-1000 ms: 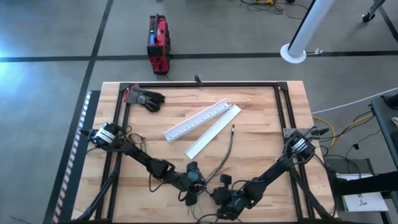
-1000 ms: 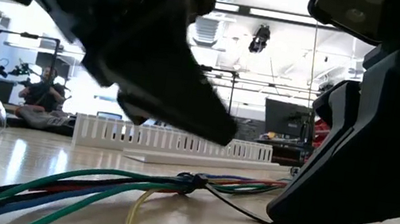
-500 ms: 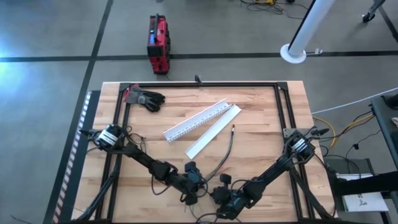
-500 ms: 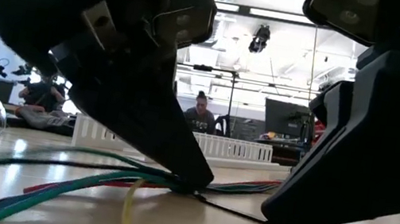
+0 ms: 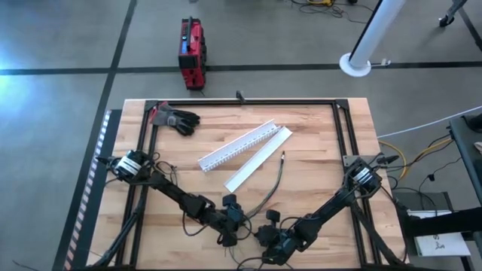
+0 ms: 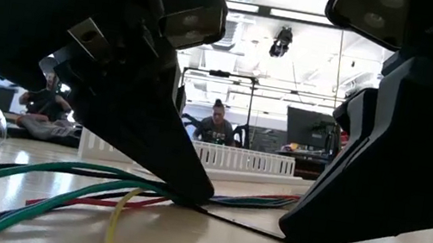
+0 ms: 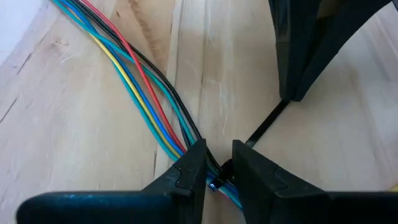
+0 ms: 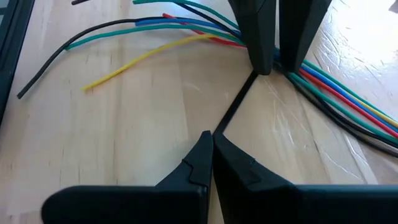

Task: Ziptie cables
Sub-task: Wrap the zip tie around the bundled colored cable, then insert the bundled colored cable into the white cable duct

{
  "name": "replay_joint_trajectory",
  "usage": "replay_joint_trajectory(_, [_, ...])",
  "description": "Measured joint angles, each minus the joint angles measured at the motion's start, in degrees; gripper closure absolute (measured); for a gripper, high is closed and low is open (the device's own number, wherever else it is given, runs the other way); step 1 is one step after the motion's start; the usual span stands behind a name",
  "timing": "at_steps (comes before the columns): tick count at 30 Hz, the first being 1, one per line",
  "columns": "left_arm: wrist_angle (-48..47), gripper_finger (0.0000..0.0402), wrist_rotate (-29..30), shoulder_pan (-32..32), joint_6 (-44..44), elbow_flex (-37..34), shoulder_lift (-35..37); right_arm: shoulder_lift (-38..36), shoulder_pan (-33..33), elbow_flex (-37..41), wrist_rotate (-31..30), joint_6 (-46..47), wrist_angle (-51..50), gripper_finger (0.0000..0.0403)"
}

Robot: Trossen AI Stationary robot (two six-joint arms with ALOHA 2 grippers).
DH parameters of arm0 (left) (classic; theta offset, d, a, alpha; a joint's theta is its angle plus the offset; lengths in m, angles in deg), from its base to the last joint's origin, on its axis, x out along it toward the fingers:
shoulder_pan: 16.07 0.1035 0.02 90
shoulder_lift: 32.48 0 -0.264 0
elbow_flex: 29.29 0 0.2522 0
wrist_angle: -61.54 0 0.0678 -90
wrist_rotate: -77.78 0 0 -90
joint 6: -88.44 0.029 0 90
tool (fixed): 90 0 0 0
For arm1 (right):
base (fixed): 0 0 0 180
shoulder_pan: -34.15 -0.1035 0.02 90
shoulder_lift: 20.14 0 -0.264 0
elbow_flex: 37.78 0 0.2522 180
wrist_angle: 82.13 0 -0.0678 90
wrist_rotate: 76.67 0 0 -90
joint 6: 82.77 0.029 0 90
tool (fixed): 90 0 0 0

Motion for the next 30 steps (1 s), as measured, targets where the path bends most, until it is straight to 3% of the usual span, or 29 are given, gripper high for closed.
replay_joint_trajectory(7, [-0.91, 0.0343, -0.50, 0.11, 0.22, -0.55, 3.67, -2.08, -0.12, -0.14, -0.44, -4.44, -2.41, 0.0403])
replay_joint_trajectory(13, [-0.45, 0.0343, -0.47, 0.11, 1.05, -0.52, 9.01, -9.82, 0.01, -1.96, -1.76, -6.38, -16.22, 0.0398])
replay_joint_trajectory(24, [0.39, 0.0343, 7.04, 0.26, 4.85, -0.43, 11.02, -18.92, 8.22, -1.56, -3.54, -11.92, -51.49, 0.0286])
replay_joint_trajectory(30, [0.48, 0.0342, 6.97, 0.26, 4.69, -0.36, 11.02, -18.87, 16.38, 1.11, -3.84, -27.16, -54.25, 0.0254])
